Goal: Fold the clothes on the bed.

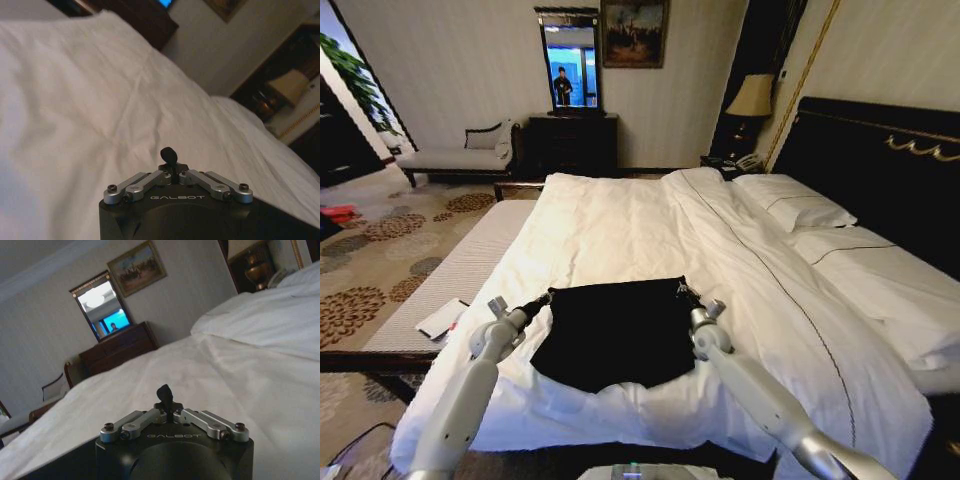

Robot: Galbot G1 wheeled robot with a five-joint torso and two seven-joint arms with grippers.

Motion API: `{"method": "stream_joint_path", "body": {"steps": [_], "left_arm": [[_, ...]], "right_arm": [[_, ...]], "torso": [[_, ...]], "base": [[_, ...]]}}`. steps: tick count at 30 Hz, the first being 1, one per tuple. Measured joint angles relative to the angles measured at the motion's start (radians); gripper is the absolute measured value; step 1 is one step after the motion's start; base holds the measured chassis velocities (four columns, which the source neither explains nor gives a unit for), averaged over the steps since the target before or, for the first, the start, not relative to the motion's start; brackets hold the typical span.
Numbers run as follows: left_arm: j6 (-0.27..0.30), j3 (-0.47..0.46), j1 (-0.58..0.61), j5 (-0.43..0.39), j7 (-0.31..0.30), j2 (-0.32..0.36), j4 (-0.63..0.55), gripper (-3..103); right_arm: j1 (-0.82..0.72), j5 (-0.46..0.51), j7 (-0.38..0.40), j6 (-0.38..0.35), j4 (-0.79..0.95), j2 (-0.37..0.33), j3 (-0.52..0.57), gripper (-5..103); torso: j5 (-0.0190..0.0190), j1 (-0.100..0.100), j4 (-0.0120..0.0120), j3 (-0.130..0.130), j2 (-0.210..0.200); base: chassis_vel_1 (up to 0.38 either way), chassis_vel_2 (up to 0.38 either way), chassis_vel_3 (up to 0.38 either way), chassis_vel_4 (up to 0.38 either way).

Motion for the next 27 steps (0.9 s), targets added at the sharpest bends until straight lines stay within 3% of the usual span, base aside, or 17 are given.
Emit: {"method": "stream_joint_path", "body": {"steps": [5,13,27], "left_arm": [[-0.047,0.013,-0.008,-0.011,0.019,0.004,0.013,2],[-0.078,-0.021,0.147,-0.021,0.074,0.061,-0.111,2],[-0.07,-0.173,0.431,-0.03,0.094,0.052,-0.24,2]], "right_arm": [[0.022,0.004,-0.002,0.019,-0.019,0.025,-0.001,1],[-0.135,0.024,-0.001,0.023,0.138,-0.054,0.027,1],[-0.295,0.014,0.017,0.031,0.253,-0.083,0.081,1]], "torso": [[0.0,0.0,-0.0001,0.0,0.0],[0.0002,-0.001,-0.0005,0.0,0.0],[0.0001,-0.001,-0.0001,0.0,0.0]], "base": [[0.0,0.0,0.0,0.0],[0.0,0.0,0.0,0.0],[0.0,0.0,0.0,0.0]]}}
